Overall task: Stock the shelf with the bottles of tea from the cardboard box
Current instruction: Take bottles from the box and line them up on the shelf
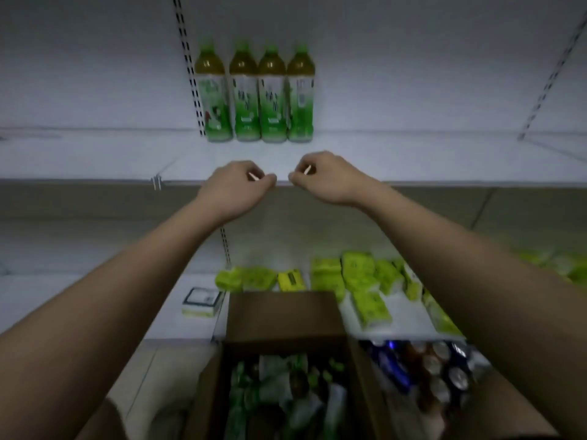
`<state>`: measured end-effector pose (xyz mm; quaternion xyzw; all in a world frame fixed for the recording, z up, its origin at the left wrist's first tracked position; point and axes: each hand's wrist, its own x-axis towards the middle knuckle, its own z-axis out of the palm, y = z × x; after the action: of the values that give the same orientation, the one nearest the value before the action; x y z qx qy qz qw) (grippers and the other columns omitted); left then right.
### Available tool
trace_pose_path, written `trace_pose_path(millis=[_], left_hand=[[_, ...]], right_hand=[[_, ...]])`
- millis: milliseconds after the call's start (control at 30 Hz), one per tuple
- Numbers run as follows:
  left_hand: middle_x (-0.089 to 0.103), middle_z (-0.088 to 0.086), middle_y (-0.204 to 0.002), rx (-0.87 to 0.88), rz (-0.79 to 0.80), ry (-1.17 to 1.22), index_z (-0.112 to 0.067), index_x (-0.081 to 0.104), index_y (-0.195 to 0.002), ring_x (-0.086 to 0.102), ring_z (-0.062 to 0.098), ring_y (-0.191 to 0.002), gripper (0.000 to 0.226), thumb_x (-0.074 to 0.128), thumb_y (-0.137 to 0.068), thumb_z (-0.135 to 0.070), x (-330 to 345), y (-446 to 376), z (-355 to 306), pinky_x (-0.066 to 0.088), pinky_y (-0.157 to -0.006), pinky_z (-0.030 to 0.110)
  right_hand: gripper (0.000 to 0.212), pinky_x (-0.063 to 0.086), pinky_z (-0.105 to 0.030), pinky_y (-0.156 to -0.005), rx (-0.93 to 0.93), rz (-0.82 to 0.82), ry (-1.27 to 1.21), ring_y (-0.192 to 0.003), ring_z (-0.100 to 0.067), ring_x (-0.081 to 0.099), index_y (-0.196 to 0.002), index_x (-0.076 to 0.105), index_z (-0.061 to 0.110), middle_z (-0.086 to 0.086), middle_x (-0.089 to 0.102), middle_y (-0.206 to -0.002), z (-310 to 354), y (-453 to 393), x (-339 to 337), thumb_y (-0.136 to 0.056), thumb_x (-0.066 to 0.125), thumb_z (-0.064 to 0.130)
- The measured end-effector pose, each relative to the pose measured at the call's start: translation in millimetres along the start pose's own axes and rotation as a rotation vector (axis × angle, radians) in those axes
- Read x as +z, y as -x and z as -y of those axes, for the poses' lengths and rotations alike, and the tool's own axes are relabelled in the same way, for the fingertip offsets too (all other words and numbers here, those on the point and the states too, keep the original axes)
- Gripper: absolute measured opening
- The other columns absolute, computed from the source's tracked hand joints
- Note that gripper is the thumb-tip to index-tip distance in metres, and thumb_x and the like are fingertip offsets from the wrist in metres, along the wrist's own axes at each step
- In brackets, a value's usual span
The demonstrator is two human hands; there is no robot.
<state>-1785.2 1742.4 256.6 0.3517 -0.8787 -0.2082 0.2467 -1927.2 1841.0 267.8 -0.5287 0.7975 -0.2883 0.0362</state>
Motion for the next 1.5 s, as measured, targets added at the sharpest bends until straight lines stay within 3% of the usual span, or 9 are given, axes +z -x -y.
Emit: trace_pose_path(millis=[267, 467, 567, 700, 800, 900, 1133, 1300, 1500], left_hand=[[0.066, 0.008, -0.1, -0.253, 0.187, 0.189, -0.012, 0.068, -0.107, 0.063, 0.024, -0.097, 0.031, 0.06, -0.09, -0.036, 89.5, 94.0, 74.5, 0.044, -0.082, 0.028], [0.058, 0.002, -0.089, -0.469, 0.342, 0.306, -0.013, 0.063, -0.104, 0.056, 0.017, -0.082, 0.021, 0.055, -0.095, -0.03, 181.1, 172.9, 115.0, 0.039, -0.077, 0.028], [0.061, 0.002, -0.106, -0.543, 0.44, 0.277, -0.015, 0.058, -0.12, 0.058, 0.018, -0.091, 0.03, 0.049, -0.098, -0.032, 220.0, 218.9, 139.3, 0.043, -0.075, 0.029], [0.065, 0.007, -0.101, -0.611, 0.589, 0.13, -0.014, 0.056, -0.124, 0.063, 0.026, -0.09, 0.03, 0.051, -0.096, -0.025, 257.1, 277.3, 181.9, 0.046, -0.069, 0.03], [0.061, 0.004, -0.088, -0.656, 0.674, 0.068, -0.012, 0.051, -0.132, 0.061, 0.027, -0.083, 0.037, 0.051, -0.096, -0.022, 272.0, 284.4, 202.1, 0.045, -0.066, 0.031], [0.065, 0.01, -0.107, -0.692, 0.64, 0.072, -0.013, 0.05, -0.133, 0.063, 0.03, -0.093, 0.039, 0.054, -0.095, -0.023, 284.3, 272.7, 211.1, 0.048, -0.069, 0.033], [0.06, 0.008, -0.125, -0.651, 0.556, 0.147, -0.011, 0.05, -0.132, 0.057, 0.026, -0.115, 0.042, 0.061, -0.091, -0.013, 324.4, 243.6, 222.7, 0.043, -0.082, 0.027], [0.049, 0.008, -0.137, -0.577, 0.517, 0.131, -0.016, 0.045, -0.136, 0.046, 0.026, -0.128, 0.059, 0.069, -0.083, -0.009, 363.5, 226.2, 241.0, 0.04, -0.106, 0.038], [0.045, 0.012, -0.141, -0.474, 0.55, 0.101, -0.013, 0.046, -0.138, 0.038, 0.028, -0.132, 0.063, 0.072, -0.081, -0.013, 400.3, 218.2, 257.2, 0.037, -0.108, 0.042]], right_hand=[[0.02, 0.043, -0.029, -0.071, 0.164, 0.171, -0.148, -0.075, -0.016, 0.054, -0.09, 0.069, 0.011, -0.003, 0.061, -0.078, -54.9, 82.9, 107.5, -0.088, 0.061, 0.029], [0.026, 0.049, -0.035, -0.074, 0.337, 0.349, -0.236, -0.082, -0.027, 0.062, -0.09, 0.068, -0.005, -0.024, 0.069, -0.092, -103.7, 146.0, 206.5, -0.092, 0.053, 0.016], [0.033, 0.041, -0.03, -0.067, 0.451, 0.535, -0.258, -0.085, -0.022, 0.06, -0.099, 0.066, 0.005, -0.011, 0.066, -0.097, -126.6, 179.3, 239.8, -0.094, 0.05, 0.034], [0.027, 0.038, -0.026, -0.06, 0.663, 0.613, -0.383, -0.071, -0.015, 0.053, -0.077, 0.059, 0.012, -0.002, 0.055, -0.079, -165.4, 215.4, 277.7, -0.094, 0.051, 0.031], [0.032, 0.048, -0.032, -0.066, 0.792, 0.67, -0.38, -0.079, -0.022, 0.059, -0.099, 0.066, 0.004, -0.012, 0.064, -0.094, -186.2, 239.4, 299.8, -0.095, 0.049, 0.03], [0.032, 0.049, -0.032, -0.07, 0.895, 0.729, -0.423, -0.104, -0.028, 0.058, -0.12, 0.058, 0.013, -0.008, 0.059, -0.111, -195.9, 251.5, 315.3, -0.096, 0.047, 0.031], [0.038, 0.051, -0.039, -0.087, 1.129, 0.581, -0.75, -0.114, -0.029, 0.057, -0.13, 0.053, 0.015, -0.01, 0.059, -0.126, -211.1, 238.8, 361.4, -0.095, 0.053, 0.029], [0.044, 0.052, -0.032, -0.065, 1.357, 0.497, -0.872, -0.109, -0.029, 0.058, -0.132, 0.049, 0.015, -0.011, 0.058, -0.126, -219.3, 230.0, 415.1, -0.092, 0.058, 0.031], [0.033, 0.05, -0.045, -0.096, 1.439, 0.429, -0.952, -0.104, -0.027, 0.055, -0.124, 0.053, 0.02, -0.005, 0.057, -0.122, -229.5, 231.3, 461.5, -0.096, 0.051, 0.037]])
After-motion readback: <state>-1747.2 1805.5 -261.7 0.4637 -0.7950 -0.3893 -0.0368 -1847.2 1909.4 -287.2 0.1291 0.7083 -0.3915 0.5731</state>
